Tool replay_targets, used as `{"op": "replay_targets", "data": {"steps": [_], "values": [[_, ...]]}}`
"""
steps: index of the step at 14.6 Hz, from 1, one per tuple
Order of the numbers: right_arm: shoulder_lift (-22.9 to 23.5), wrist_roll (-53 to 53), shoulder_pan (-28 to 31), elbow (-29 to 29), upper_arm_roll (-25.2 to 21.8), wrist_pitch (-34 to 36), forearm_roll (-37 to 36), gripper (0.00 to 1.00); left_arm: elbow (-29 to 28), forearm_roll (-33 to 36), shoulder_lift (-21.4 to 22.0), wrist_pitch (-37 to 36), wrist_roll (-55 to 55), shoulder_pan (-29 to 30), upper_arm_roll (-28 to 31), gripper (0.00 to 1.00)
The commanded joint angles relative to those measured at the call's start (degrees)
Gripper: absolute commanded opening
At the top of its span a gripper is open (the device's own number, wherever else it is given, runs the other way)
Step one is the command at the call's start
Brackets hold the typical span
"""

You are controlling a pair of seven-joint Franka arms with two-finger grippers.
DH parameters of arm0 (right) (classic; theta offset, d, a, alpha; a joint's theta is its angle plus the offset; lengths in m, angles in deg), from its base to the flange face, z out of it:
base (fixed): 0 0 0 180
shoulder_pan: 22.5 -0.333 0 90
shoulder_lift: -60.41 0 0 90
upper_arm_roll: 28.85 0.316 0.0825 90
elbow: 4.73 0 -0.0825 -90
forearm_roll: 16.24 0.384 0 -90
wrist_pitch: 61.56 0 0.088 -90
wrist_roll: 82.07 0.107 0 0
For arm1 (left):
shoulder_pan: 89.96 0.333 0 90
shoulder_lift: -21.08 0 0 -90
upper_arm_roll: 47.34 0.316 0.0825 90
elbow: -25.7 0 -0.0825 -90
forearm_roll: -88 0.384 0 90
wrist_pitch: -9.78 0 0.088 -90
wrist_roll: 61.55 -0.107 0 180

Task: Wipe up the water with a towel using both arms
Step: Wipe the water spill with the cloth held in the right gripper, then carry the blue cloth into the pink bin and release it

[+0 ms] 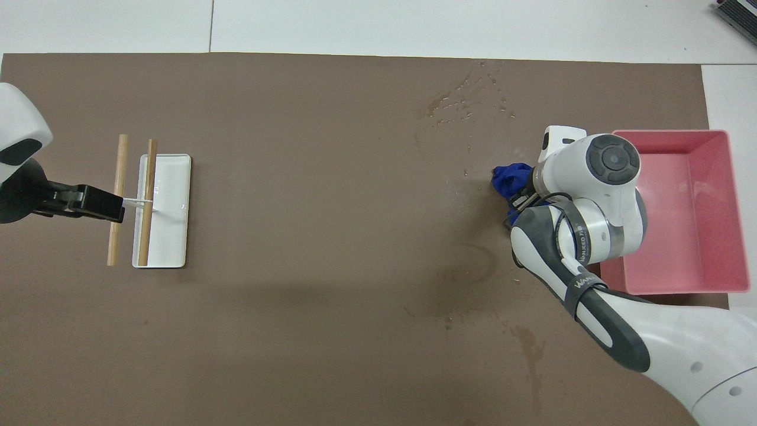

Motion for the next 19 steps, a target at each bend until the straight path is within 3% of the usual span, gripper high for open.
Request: {"op": "replay_targets", "data": {"steps": [1, 4, 7, 12, 15, 19], "values": [[0.5, -0.4, -1.4, 8.6, 0.4, 8.7, -0.6, 0.00, -0.3, 0.7, 0.4, -0.5, -0.2, 0.3, -0.1, 1.00], [-0.5, 0.1, -1.7, 17.0, 0.6, 24.5, 2.1, 0.00, -0.3, 0.7, 0.4, -0.5, -0.2, 0.3, -0.1, 1.00], [-6.5, 1.3, -1.7, 17.8, 0.6, 33.1, 6.9, 0.00, -0.3, 0.7, 0.4, -0.5, -0.2, 0.3, -0.1, 1.00], [-15.3, 16.9, -2.8, 22.7, 3.1, 50.8, 8.4, 0.00, -0.3, 0.7, 0.4, -0.5, -0.2, 0.3, -0.1, 1.00], [-19.7, 18.1, -2.3, 25.2, 3.0, 58.6, 10.1, 0.00, -0.3, 0.7, 0.4, -0.5, -0.2, 0.3, -0.1, 1.00], [-24.7, 17.6, -1.9, 25.6, 1.8, 62.1, 9.9, 0.00, -0.3, 0.7, 0.4, -0.5, -0.2, 0.3, -0.1, 1.00]]}}
